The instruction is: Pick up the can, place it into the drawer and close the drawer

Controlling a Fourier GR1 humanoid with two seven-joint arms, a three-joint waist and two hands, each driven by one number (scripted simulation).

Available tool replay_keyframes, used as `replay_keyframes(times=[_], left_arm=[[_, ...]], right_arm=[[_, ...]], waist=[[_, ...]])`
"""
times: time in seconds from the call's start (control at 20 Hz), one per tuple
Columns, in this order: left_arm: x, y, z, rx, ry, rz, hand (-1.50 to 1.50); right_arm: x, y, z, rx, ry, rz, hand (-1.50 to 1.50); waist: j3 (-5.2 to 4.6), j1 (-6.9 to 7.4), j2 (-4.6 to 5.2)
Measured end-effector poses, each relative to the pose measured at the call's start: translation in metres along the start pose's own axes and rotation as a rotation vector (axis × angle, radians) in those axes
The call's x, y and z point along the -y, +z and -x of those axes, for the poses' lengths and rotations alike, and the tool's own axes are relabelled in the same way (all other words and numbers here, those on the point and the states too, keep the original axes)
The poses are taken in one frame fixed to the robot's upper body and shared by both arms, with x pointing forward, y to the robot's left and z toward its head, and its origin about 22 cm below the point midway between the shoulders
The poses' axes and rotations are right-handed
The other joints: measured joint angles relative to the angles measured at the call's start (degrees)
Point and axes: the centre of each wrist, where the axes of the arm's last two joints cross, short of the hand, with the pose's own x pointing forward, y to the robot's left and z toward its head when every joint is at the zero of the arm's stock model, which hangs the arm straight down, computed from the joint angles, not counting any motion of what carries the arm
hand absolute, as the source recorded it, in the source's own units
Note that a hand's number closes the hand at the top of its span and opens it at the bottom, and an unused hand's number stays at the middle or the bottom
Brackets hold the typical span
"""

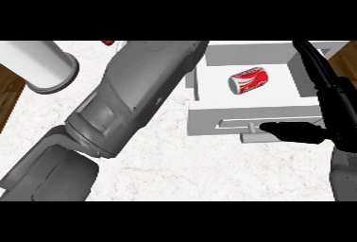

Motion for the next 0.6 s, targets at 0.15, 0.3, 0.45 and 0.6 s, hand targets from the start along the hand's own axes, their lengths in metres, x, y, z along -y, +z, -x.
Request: replay_keyframes(times=[0.15, 0.3, 0.45, 0.6], left_arm=[[-0.002, -0.002, -0.004, 0.002, -0.005, 0.008, -1.5], [-0.008, -0.005, -0.001, -0.006, -0.004, 0.021, -1.5], [-0.009, -0.005, 0.001, -0.015, 0.006, 0.021, -1.5], [-0.015, -0.007, 0.001, -0.013, 0.016, 0.013, -1.5]], right_arm=[[-0.024, -0.007, 0.008, -0.004, 0.079, -0.035, -1.5], [-0.045, -0.017, 0.021, -0.014, 0.159, -0.062, -1.5], [-0.066, -0.027, 0.029, 0.001, 0.211, -0.072, -1.5], [-0.089, -0.039, 0.037, -0.006, 0.246, -0.074, -1.5]], waist=[[-0.01, 0.77, -0.17], [-0.02, 1.63, -0.32], [-0.04, 2.09, -0.54], [-0.04, 2.81, -0.66]])
